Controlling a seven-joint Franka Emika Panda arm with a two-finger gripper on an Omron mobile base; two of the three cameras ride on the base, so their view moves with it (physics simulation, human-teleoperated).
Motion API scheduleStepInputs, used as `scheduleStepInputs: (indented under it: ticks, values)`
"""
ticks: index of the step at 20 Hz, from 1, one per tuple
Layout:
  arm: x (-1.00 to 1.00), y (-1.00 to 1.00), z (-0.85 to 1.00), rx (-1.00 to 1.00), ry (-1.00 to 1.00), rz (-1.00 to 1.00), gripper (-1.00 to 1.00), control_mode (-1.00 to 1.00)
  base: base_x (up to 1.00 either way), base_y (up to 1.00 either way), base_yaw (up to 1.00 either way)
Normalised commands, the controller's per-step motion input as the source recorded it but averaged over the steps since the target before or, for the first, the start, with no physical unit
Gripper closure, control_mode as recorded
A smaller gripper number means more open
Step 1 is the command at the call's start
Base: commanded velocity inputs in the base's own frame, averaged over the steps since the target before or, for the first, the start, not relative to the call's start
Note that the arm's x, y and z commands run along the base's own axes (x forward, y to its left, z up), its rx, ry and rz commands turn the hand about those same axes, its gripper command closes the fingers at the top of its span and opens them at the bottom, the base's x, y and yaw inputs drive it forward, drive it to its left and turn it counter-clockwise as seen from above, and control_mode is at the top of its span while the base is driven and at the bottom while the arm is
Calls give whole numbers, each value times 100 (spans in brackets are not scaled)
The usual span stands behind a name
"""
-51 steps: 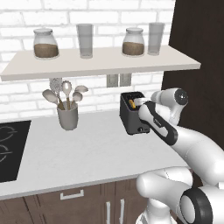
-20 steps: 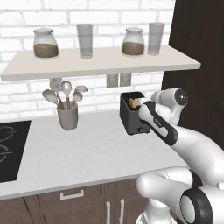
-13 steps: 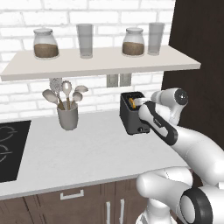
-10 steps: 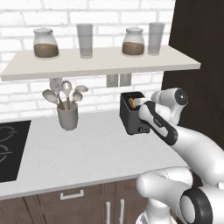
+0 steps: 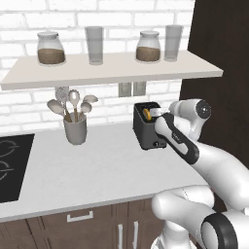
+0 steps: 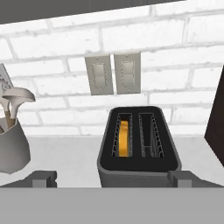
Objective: Start the toaster. Once the lever pops up, take the bread to the plate on the dining counter.
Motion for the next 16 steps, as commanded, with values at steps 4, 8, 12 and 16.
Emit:
scheduleStepInputs:
  ticks: [4,8,12,16]
  values:
    - [-1,0,24,1,-16,0,-100,-100,0,0,0]
    - [0,0,19,0,-7,0,-100,-100,0,0,0]
    - [3,2,1,0,-4,0,-100,-100,0,0,0]
    - [9,1,0,0,-3,0,-100,-100,0,0,0]
